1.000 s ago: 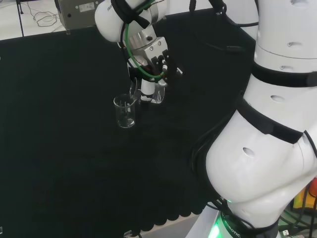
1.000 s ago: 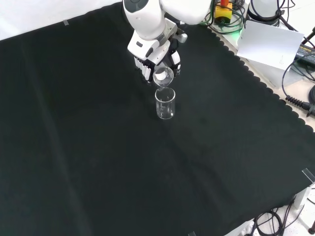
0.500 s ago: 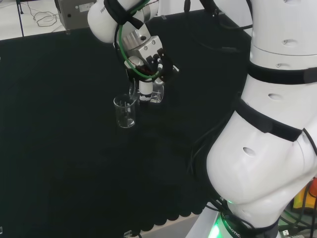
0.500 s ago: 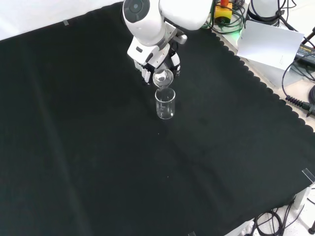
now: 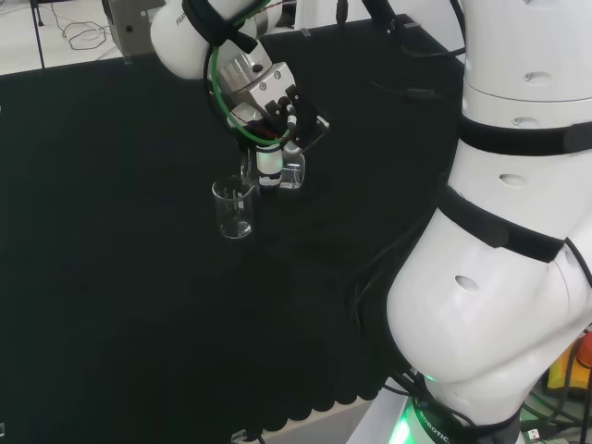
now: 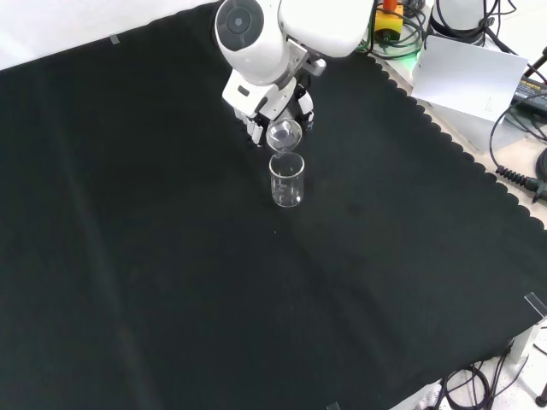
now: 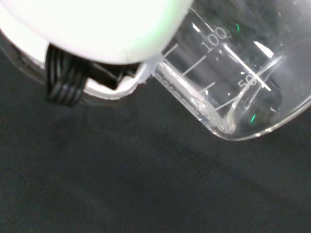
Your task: Pour the water from the handheld beaker into the one on the table.
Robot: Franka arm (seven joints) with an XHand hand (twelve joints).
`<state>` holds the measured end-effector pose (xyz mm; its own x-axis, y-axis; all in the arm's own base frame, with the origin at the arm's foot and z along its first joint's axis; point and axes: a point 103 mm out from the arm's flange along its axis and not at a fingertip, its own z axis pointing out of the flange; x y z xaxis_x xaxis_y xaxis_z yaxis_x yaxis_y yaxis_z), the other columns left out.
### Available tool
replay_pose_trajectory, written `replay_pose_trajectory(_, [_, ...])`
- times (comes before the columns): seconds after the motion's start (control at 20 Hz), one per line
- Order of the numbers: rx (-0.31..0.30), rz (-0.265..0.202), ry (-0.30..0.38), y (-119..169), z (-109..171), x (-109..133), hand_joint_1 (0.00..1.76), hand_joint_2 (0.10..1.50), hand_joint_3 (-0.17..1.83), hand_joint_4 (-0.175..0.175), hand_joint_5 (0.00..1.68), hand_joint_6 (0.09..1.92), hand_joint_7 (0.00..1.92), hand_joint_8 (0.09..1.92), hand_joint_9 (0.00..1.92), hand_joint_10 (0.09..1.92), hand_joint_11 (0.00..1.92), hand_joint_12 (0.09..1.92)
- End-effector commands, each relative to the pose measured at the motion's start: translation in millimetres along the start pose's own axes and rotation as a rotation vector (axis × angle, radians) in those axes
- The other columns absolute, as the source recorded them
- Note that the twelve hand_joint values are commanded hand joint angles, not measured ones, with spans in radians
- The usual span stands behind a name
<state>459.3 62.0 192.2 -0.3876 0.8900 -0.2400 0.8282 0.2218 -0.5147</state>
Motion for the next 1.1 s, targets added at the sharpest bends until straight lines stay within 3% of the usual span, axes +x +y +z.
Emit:
replay_pose_trajectory(0.05, [0.009,-0.002,-0.02,0,-7,4,1.36,0.46,0.92,-0.175,1.3,0.62,1.51,0.49,1.61,0.47,1.25,0.71])
replay_pose_trajectory(1.1, [0.091,0.003,-0.107,11,-23,20,1.34,0.46,0.93,-0.175,1.31,0.61,1.53,0.47,1.61,0.49,1.25,0.72])
